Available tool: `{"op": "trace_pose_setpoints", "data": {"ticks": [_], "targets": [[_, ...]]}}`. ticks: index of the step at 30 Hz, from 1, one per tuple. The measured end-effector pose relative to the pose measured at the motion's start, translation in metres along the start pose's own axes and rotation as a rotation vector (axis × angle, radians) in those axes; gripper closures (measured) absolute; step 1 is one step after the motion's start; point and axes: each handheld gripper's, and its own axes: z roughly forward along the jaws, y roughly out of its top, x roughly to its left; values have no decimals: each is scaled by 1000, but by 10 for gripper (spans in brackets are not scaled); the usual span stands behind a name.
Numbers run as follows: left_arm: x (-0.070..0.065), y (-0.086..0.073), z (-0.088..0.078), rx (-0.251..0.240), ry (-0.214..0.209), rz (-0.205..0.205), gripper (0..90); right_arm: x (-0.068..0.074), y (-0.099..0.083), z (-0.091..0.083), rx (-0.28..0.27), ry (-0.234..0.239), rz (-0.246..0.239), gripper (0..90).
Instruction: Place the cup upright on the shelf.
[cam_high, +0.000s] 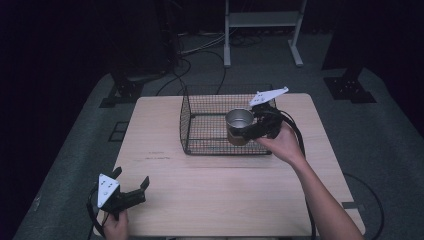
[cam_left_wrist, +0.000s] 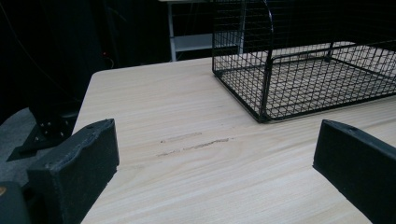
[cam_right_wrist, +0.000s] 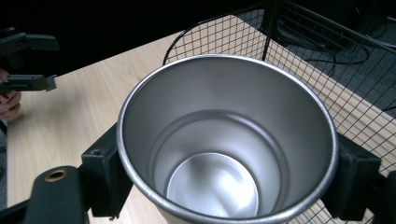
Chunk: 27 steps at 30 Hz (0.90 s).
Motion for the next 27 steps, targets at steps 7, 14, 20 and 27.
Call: {"op": "trace_pose_setpoints", "data": {"ticks": [7,14,20,27], "targets": [[0,0,0,-1,-1,-3,0,-8,12,6,6,-4,-1,179],[-1,0,1,-1,-3,4,0,-16,24,14,14,-10,-2,179],[-1,0,1,-4,-4,3,0,-24,33,25,22,-19,6,179],[-1,1,1,-5,-5,2,0,-35,41,39,22,-25,24,179]]}}
